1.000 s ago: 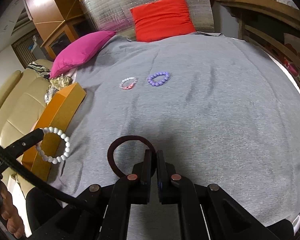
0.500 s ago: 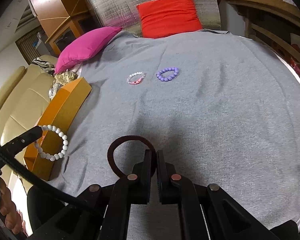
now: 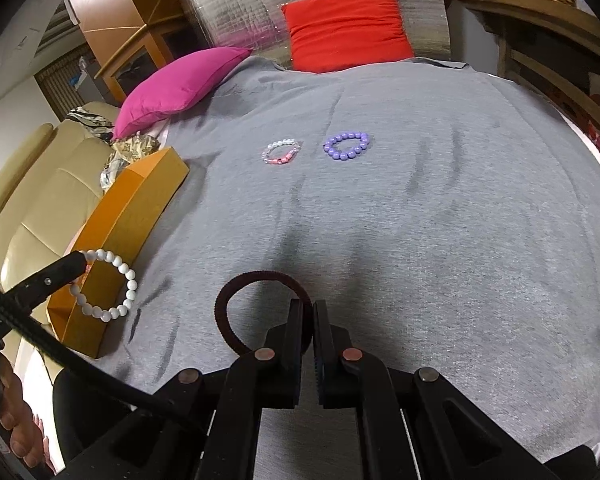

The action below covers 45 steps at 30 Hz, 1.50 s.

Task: Organize jewelry
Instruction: 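Lift the white bracelet and dark red hair tie and carry them toward the orange box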

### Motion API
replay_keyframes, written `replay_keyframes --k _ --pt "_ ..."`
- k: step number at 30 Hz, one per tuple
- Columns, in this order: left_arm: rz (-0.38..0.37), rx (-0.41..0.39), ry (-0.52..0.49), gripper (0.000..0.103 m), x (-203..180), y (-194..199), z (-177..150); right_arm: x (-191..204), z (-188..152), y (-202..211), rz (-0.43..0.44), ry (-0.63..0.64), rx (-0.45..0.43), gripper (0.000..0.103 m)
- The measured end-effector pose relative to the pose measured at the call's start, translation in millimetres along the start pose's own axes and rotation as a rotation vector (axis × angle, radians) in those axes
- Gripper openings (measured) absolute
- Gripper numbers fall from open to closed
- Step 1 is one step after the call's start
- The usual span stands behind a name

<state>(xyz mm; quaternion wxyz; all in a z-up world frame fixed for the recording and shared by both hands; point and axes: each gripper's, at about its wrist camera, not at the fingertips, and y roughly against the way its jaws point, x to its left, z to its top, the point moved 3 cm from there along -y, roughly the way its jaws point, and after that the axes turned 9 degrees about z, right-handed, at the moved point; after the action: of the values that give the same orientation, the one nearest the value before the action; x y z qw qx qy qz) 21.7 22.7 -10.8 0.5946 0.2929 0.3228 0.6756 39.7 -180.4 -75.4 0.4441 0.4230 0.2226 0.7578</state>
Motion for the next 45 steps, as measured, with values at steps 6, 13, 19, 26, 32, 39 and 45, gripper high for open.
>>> replay_keyframes --k 6,13,19,26,32,39,45 --pt "0.018 -0.006 0.0 0.009 -0.5 3.6 2.0 3.2 1.8 -11.4 0.026 0.009 0.018 0.005" --pt "0.033 -0.021 0.009 0.009 4.1 9.9 8.3 14.0 7.1 -22.1 0.054 0.032 0.03 0.005" --pt "0.049 -0.036 0.013 0.009 8.8 16.3 11.5 28.4 12.2 -35.6 0.083 0.066 0.052 0.005" --pt "0.056 -0.049 0.018 0.009 15.1 20.4 17.4 43.5 16.2 -44.0 0.103 0.094 0.062 0.005" --pt "0.053 -0.061 0.034 0.009 22.3 24.6 21.6 55.4 20.8 -48.4 0.106 0.12 0.068 0.005" --pt "0.075 -0.083 0.077 0.009 45.7 32.7 30.8 82.6 27.5 -58.1 0.128 0.177 0.084 0.005" --pt "0.084 -0.089 0.11 0.009 63.6 31.3 36.9 100.3 31.1 -64.4 0.146 0.207 0.091 0.005"
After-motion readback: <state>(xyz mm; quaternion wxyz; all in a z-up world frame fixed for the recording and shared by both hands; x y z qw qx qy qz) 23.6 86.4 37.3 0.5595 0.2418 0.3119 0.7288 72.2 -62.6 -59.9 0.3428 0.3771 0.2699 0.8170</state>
